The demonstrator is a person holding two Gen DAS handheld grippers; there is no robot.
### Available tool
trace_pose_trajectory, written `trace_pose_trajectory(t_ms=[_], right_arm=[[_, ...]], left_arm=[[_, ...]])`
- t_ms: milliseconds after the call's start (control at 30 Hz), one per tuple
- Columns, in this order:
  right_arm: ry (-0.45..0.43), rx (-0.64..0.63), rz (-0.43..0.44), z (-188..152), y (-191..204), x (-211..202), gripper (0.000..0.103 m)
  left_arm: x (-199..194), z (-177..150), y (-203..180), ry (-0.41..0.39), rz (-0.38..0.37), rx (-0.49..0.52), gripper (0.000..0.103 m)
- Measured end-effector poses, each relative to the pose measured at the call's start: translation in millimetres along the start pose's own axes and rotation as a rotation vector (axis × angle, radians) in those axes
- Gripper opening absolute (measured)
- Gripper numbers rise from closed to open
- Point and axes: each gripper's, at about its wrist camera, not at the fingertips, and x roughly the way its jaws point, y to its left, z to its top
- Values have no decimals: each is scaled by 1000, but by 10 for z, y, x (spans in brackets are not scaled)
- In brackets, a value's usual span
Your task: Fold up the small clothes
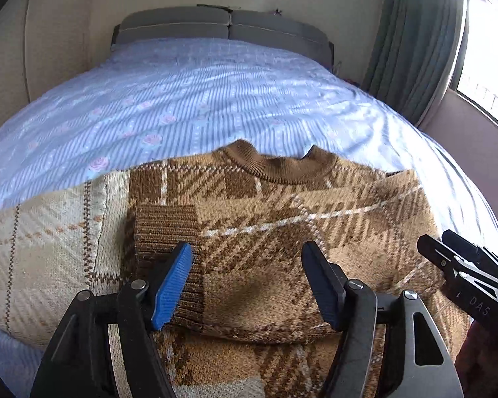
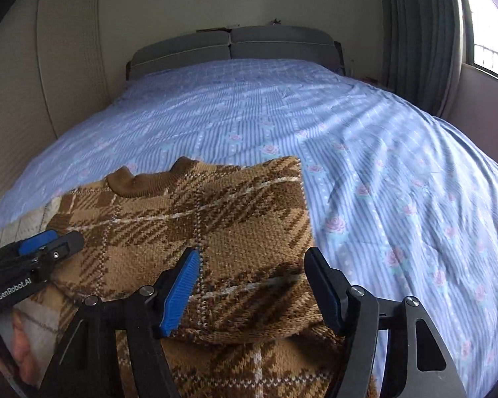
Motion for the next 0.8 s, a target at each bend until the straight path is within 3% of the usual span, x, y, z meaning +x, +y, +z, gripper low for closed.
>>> trace_pose_trajectory(t_ms=[267, 500, 667, 800], right_arm=[[89, 3, 28, -119, -86, 252, 65], [68, 24, 10, -66, -33, 27, 66], [-7, 43, 26, -20, 122, -397, 71], [-54, 33, 51, -20, 530, -636, 72]], left_arm=[[90, -105, 54, 25, 58, 33, 71], [-125, -71, 31, 26, 94, 43, 73], [-596, -157, 357, -22, 96, 24, 77], [-935, -255, 878, -40, 121, -40, 77]])
